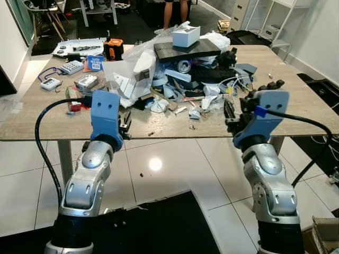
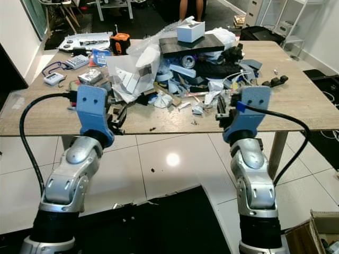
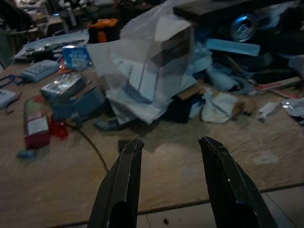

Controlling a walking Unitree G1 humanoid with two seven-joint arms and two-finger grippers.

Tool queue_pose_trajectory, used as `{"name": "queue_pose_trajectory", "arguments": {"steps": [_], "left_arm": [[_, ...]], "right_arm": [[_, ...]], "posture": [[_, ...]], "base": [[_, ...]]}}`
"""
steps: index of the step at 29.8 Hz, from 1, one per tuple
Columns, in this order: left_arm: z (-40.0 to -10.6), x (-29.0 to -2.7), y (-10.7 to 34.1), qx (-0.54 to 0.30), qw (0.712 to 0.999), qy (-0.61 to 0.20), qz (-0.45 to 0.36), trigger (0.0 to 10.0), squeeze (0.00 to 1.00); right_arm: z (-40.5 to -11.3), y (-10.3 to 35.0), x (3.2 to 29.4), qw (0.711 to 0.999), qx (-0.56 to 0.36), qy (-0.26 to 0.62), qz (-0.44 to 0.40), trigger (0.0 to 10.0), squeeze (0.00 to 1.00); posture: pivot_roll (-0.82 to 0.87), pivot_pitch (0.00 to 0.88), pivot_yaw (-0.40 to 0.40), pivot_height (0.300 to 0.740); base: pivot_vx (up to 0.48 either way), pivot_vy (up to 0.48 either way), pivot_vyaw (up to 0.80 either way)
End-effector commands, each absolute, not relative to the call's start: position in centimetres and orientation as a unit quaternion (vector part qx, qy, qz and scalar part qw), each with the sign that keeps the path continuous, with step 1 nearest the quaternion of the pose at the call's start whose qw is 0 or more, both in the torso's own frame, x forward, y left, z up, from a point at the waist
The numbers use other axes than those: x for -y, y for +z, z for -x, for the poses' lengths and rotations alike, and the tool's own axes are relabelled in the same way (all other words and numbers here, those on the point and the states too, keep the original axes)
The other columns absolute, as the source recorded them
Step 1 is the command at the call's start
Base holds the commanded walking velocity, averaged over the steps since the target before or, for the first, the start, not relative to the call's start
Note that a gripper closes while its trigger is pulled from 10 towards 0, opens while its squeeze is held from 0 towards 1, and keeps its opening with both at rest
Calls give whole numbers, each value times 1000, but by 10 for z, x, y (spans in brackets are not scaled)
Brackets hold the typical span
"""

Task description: Picking trash to rubbish bin

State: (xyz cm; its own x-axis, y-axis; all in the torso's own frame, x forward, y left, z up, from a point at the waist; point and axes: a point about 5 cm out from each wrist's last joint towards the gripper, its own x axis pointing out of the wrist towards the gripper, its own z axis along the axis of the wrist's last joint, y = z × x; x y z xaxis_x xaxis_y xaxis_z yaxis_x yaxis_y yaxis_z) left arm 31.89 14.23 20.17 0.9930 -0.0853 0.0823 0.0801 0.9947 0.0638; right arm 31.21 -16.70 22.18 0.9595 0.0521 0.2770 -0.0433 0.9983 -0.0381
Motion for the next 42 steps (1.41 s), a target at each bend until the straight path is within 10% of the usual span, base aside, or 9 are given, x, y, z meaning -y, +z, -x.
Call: {"name": "queue_pose_trajectory", "arguments": {"steps": [1, 15, 42], "left_arm": [[-317, -144, 193, 26, 999, -34, -25, 10000, 0], [-326, -187, 173, -45, 994, 51, -84, 10000, 0], [-316, -156, 147, -71, 995, -8, -74, 10000, 0]], "right_arm": [[-312, 214, 169, 991, 129, 18, 18, 10000, 0], [-307, 207, 248, 988, 85, -127, 22, 10000, 0], [-318, 142, 185, 1000, -21, 11, -6, 10000, 0]], "posture": [[-62, 122, 17, 740], [-78, 104, 15, 740], [64, 24, -88, 740]], "base": [[0, 0, 0], [0, 0, 0], [0, 0, 0]]}}
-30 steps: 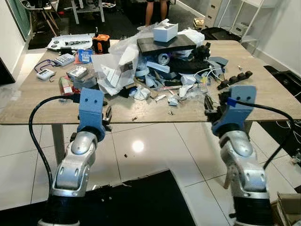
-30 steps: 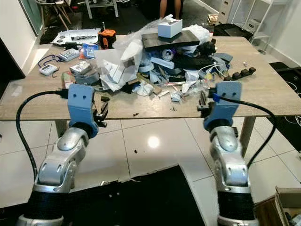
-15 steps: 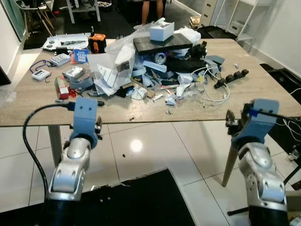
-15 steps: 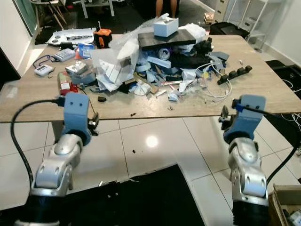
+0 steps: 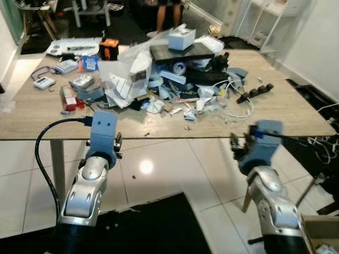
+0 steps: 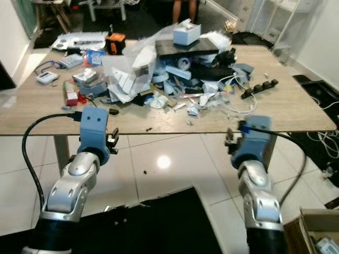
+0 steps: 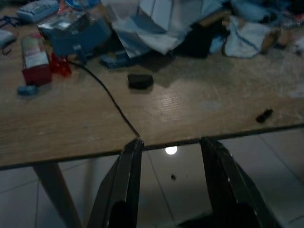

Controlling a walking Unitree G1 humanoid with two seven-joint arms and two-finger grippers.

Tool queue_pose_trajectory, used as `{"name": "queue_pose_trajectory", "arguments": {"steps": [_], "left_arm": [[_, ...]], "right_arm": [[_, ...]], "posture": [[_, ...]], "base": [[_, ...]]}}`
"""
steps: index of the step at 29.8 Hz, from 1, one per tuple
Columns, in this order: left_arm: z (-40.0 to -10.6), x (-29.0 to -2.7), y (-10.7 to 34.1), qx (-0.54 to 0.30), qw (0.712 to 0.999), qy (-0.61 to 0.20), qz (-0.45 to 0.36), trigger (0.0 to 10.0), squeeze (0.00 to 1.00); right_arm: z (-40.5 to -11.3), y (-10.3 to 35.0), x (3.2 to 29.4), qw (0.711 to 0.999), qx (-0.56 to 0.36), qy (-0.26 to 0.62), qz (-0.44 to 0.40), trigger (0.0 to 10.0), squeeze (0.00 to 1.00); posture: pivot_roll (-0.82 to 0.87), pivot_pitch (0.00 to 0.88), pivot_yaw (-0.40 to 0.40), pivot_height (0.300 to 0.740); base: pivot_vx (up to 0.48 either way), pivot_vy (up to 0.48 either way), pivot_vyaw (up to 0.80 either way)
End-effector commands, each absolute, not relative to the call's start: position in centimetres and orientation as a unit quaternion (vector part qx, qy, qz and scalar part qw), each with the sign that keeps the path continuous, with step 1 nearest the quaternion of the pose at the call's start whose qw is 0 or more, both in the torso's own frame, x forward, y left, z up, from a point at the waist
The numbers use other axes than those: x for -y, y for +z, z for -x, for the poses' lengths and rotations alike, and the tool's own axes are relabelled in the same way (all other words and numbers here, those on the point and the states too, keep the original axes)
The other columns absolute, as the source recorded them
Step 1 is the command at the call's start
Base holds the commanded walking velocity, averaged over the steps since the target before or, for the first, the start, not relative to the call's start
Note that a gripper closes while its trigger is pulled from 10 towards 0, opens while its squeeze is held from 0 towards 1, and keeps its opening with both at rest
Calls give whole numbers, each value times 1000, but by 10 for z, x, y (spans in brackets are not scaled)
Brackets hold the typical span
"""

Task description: Picking trash to rubbish bin

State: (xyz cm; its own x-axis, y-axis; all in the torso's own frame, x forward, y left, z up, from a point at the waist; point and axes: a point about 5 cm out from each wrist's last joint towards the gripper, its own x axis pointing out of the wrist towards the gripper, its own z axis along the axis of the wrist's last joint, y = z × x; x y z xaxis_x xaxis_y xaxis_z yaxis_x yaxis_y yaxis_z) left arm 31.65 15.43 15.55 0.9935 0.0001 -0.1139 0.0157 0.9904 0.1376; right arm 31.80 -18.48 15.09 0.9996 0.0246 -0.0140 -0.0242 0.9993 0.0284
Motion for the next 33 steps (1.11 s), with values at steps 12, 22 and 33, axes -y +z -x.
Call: {"name": "queue_pose_trajectory", "arguments": {"steps": [12, 22, 33], "left_arm": [[-312, -159, 138, -80, 995, 19, -49, 10000, 0], [-321, -113, 142, -71, 989, -61, -111, 10000, 0], [-323, -132, 132, -83, 993, -26, -82, 10000, 0]], "right_arm": [[-325, 130, 180, 999, -39, 32, 18, 10000, 0], [-316, 124, 212, 999, -35, -40, 8, 10000, 0], [-303, 138, 228, 997, 2, -76, 20, 10000, 0]], "posture": [[55, 0, -65, 740], [49, 0, -26, 740], [-16, 13, 6, 740]], "base": [[0, 0, 0], [0, 0, 0], [0, 0, 0]]}}
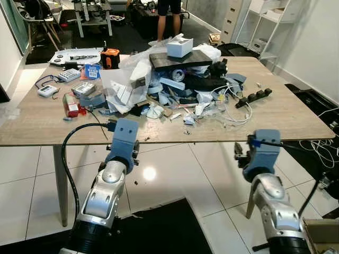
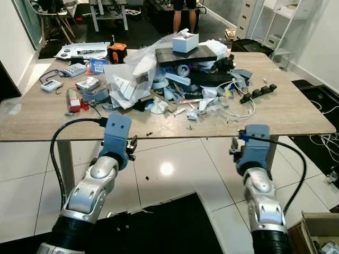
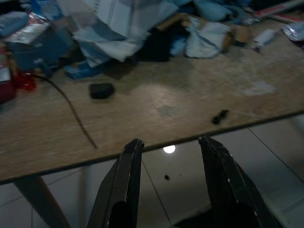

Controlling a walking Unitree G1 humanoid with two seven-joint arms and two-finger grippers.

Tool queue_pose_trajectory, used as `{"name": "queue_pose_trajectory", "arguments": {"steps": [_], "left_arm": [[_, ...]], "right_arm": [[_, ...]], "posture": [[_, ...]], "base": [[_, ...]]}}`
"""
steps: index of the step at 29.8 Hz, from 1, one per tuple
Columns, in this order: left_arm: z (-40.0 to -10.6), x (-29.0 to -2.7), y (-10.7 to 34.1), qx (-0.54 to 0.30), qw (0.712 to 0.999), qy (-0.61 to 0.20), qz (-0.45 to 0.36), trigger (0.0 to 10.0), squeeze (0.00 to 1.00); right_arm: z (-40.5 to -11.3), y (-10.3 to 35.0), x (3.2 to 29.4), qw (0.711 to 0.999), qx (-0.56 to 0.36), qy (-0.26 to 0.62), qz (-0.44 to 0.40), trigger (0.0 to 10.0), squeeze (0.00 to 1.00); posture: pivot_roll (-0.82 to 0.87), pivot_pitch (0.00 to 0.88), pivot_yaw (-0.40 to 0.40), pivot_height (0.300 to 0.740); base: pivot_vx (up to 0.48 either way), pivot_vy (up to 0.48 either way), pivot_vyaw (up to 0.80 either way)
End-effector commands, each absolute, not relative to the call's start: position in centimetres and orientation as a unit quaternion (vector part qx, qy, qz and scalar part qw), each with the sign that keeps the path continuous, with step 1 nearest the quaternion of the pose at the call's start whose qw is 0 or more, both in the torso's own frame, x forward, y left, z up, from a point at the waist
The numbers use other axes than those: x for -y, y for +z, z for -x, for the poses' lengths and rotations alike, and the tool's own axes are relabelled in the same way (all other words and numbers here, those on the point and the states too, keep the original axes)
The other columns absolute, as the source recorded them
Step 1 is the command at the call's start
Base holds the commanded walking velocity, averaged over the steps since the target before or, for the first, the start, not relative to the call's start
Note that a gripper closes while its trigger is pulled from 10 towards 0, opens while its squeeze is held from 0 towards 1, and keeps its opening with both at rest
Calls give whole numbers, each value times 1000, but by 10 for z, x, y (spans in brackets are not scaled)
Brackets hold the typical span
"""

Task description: Picking trash to rubbish bin

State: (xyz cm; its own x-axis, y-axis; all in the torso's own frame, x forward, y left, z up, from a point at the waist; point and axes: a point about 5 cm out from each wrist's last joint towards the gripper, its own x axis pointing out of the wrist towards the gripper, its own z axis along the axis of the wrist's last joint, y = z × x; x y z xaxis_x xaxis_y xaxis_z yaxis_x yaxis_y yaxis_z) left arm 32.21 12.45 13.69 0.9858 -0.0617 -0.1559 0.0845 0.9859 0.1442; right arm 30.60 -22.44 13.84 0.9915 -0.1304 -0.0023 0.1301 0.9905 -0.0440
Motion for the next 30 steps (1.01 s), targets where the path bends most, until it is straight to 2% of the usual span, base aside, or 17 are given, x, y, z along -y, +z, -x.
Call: {"name": "queue_pose_trajectory", "arguments": {"steps": [1, 5, 6, 8, 9, 12, 18, 20, 30], "left_arm": [[-324, -139, 130, -86, 992, -20, -93, 10000, 0], [-325, -150, 131, -91, 989, -24, -117, 10000, 0], [-326, -153, 135, -88, 992, -28, -85, 10000, 0], [-326, -154, 136, -85, 993, -25, -71, 10000, 0], [-325, -155, 140, -85, 996, -20, -37, 10000, 0], [-325, -157, 142, -86, 996, -17, -21, 10000, 0], [-329, -147, 141, -81, 996, -22, -30, 10000, 0], [-329, -142, 142, -81, 995, -27, -55, 10000, 0], [-322, -146, 135, -86, 995, -8, -41, 10000, 0]], "right_arm": [[-305, 138, 229, 996, 9, -85, 14, 10000, 0], [-312, 138, 223, 996, 16, -91, 1, 10000, 0], [-316, 137, 216, 997, 11, -82, -8, 10000, 0], [-318, 133, 213, 997, 3, -80, -10, 10000, 0], [-321, 131, 202, 998, -6, -63, -10, 10000, 0], [-321, 134, 193, 999, -2, -52, -15, 10000, 0], [-323, 133, 194, 999, 1, -51, -17, 10000, 0], [-325, 131, 195, 998, -7, -58, -20, 10000, 0], [-333, 140, 190, 999, -3, -38, -8, 10000, 0]], "posture": [[1, 12, 15, 740], [45, 0, 35, 740], [71, 2, 36, 740], [74, 0, 36, 740], [71, 3, 29, 740], [66, 0, 38, 740], [89, 2, 32, 740], [96, 4, 0, 740], [56, 9, -25, 740]], "base": [[0, 0, 0], [0, 0, 0], [0, 0, 0], [0, 0, 0], [0, 0, 0], [0, 0, 0], [0, 0, 0], [0, 0, 0], [0, 0, 0]]}}
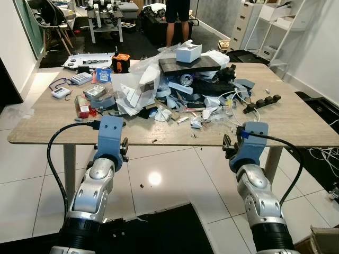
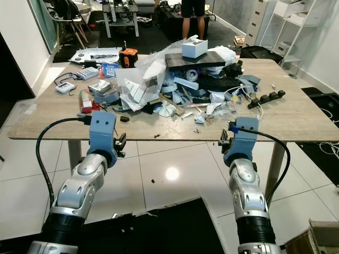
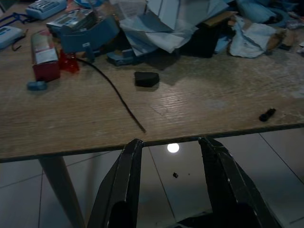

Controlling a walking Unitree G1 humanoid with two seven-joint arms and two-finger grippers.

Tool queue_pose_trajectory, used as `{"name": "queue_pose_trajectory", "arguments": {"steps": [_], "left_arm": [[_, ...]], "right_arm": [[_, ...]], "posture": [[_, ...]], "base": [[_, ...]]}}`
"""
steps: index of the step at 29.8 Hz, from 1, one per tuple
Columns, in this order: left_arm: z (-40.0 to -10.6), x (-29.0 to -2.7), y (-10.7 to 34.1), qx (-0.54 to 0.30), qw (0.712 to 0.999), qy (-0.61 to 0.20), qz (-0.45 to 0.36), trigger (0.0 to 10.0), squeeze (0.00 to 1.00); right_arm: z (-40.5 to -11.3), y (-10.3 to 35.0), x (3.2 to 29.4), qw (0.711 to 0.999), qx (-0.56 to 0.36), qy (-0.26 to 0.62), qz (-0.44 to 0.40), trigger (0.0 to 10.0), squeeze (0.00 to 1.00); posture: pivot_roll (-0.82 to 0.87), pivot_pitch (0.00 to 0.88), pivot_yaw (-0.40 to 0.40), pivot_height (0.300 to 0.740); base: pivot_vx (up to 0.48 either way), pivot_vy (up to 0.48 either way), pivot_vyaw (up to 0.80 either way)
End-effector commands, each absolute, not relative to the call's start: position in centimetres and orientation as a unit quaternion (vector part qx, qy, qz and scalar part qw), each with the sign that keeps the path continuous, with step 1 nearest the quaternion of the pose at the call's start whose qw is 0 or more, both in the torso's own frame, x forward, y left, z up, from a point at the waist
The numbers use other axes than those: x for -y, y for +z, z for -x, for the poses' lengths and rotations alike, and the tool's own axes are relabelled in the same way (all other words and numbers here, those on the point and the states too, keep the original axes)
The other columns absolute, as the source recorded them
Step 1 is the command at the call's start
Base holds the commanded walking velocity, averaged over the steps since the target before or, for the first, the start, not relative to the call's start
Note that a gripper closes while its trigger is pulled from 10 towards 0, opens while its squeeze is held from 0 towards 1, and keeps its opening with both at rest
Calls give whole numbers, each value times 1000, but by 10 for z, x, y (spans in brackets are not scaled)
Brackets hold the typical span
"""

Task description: Picking trash to rubbish bin

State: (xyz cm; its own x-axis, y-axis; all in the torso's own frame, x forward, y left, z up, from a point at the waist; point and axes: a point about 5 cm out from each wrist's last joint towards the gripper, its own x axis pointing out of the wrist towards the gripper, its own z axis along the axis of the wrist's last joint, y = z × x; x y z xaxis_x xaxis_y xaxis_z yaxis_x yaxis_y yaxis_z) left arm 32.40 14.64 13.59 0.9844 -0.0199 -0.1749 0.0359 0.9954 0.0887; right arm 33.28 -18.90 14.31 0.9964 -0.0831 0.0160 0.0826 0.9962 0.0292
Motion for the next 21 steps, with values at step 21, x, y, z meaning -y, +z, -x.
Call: {"name": "queue_pose_trajectory", "arguments": {"steps": [21], "left_arm": [[-324, -138, 141, -82, 995, -58, -27, 10000, 0]], "right_arm": [[-311, 126, 220, 994, -8, -112, 1, 10000, 0]], "posture": [[71, 0, 59, 740]], "base": [[30, 0, 0]]}}
